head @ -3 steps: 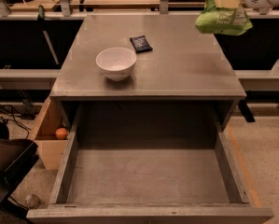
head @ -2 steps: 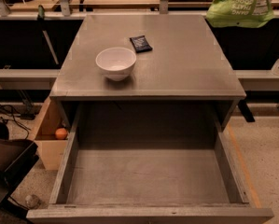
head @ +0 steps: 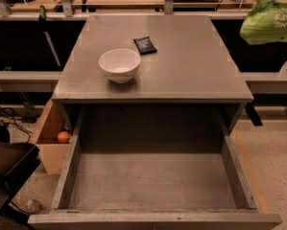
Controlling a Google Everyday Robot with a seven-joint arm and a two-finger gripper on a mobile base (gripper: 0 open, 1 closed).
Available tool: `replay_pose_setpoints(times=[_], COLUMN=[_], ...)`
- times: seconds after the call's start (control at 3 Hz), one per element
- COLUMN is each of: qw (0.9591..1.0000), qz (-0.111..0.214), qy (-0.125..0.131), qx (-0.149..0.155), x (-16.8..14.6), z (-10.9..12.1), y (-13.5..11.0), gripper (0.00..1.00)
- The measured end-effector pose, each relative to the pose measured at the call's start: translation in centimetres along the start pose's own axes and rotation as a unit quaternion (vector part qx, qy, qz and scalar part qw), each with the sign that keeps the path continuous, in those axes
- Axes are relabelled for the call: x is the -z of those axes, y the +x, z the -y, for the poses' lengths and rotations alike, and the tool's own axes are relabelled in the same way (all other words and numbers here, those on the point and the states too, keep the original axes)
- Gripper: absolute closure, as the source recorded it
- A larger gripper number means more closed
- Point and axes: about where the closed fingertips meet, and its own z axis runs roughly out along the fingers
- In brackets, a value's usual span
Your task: Place green rice chip bag into top drawer
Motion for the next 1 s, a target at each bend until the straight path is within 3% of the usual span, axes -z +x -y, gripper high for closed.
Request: replay_pose_setpoints(times=[0.33,0.67,1.0], qw=[0.9987,0.9903,0.9583], qz=[-0.033,-0.068,-0.116], qy=[-0.037,-0.113,-0.256], qx=[0.009,0.044,0.053], x=[2.7,3.2,-0.3], z=[-2.6,-5.6,-9.2], y=[3.3,7.3,14.8], gripper=[1.0,1.0,1.0])
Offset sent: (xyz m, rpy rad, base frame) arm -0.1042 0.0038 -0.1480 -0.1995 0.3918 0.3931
